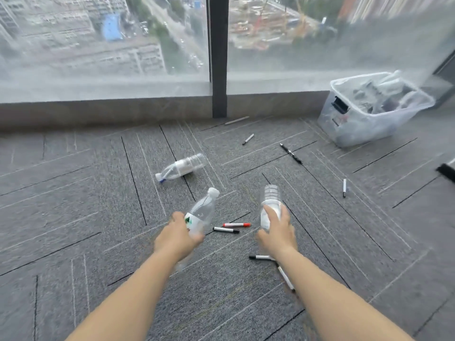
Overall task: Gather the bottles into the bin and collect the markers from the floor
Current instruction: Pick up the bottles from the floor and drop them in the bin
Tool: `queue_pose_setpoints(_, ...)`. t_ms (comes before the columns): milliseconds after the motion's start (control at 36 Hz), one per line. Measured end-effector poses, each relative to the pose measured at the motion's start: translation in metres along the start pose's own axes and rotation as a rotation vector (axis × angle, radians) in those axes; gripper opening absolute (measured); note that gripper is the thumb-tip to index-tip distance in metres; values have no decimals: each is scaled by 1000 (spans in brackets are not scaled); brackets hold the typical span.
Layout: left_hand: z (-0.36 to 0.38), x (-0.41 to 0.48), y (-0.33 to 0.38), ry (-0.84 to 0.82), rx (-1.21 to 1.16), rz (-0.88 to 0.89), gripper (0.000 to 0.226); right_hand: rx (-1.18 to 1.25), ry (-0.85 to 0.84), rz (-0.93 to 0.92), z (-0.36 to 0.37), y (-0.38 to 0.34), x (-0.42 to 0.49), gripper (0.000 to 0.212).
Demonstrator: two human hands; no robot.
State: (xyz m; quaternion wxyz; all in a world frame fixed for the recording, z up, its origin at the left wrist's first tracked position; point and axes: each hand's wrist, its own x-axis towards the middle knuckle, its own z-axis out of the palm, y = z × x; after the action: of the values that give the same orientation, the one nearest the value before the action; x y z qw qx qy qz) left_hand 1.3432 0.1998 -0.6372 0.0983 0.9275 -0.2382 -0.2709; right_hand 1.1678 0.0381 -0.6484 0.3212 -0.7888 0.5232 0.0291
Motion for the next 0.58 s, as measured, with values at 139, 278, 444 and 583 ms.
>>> queue_pose_setpoints(139,-85,-65,79,-49,-88,82,54,139,15,-31,-117,-30,-56,69)
queue_pose_setpoints(278,-191,-140,177,-45,-105,163,47,295,69,43,-269,-52,-120,71)
queue_pose_setpoints(444,-304,-229,303,-50,-130,262,64,521,173,155,-456,-61,-185,75)
queue_pose_setpoints(583,-367,-293,394,-64,-135,364,77,620,260,193,-582,-49,-228,73)
